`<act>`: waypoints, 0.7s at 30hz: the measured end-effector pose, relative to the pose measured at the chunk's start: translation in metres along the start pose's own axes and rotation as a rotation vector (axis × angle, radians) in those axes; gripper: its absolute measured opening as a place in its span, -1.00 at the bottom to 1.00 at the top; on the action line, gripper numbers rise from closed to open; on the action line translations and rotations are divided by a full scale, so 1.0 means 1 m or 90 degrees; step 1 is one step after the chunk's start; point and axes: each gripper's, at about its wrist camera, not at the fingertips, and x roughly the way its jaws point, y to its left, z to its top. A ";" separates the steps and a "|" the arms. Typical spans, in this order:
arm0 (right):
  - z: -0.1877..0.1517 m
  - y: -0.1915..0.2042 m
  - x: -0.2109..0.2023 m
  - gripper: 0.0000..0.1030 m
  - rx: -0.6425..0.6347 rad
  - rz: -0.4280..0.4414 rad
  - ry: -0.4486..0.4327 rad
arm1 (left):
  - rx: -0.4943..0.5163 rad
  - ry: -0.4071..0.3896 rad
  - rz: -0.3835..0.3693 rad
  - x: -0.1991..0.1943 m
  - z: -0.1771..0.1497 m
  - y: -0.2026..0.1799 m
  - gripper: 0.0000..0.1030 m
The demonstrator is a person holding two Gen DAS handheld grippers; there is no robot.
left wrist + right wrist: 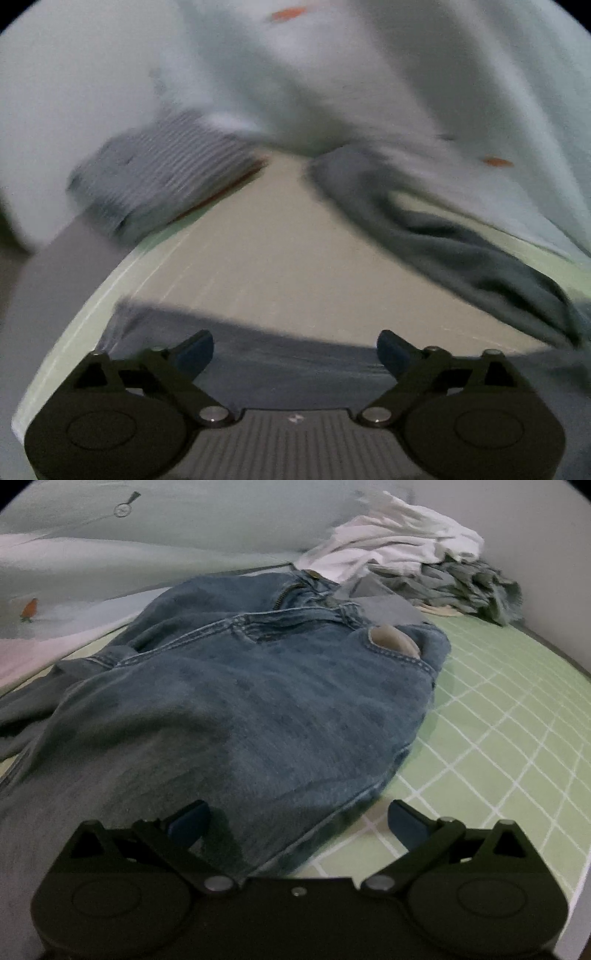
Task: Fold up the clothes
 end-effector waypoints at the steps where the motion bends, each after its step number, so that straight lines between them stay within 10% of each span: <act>1: 0.001 -0.002 0.001 1.00 -0.004 0.007 -0.002 | 0.024 -0.012 -0.009 -0.005 0.001 -0.013 0.91; 13: 0.037 -0.088 0.030 1.00 0.123 0.035 -0.033 | 0.145 -0.060 -0.071 -0.070 -0.026 -0.119 0.93; 21: 0.098 -0.135 0.084 1.00 0.180 0.069 -0.017 | 0.104 -0.062 -0.036 -0.120 -0.037 -0.157 0.94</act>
